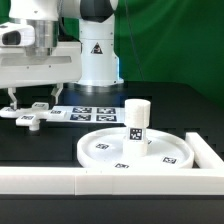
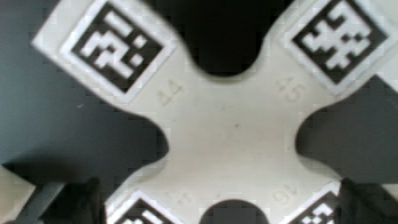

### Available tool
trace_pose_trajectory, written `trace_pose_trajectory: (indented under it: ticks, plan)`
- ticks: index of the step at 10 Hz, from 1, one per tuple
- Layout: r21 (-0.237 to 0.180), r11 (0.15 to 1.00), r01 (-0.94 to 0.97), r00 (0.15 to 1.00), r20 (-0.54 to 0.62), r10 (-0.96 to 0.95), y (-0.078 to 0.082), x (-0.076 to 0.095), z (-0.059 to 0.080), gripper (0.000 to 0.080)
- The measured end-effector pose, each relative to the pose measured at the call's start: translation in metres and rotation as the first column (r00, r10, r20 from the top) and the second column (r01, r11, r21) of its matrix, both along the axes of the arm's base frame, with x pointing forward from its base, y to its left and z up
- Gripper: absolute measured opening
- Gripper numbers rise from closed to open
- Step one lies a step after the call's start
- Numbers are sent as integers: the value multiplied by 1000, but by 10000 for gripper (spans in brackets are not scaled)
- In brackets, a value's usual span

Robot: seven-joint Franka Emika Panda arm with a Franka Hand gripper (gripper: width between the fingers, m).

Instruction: Assemble round table

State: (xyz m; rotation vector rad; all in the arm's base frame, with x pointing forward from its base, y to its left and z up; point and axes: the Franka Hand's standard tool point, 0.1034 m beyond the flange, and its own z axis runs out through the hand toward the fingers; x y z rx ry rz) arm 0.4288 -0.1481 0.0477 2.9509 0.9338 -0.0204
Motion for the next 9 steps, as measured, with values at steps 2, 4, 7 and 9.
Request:
trace_pose_trajectory:
  ticks: [2, 4, 7, 9]
  plan:
    - [1, 1000, 0, 1000, -4, 0, 0, -2, -2, 649]
    - [1, 1000, -1, 1000, -16, 1, -3, -6, -6, 649]
    - [0, 1000, 0, 1000, -15, 0, -5, -3, -6, 649]
    - [0, 1000, 0, 1000, -19, 0, -5, -4, -9, 649]
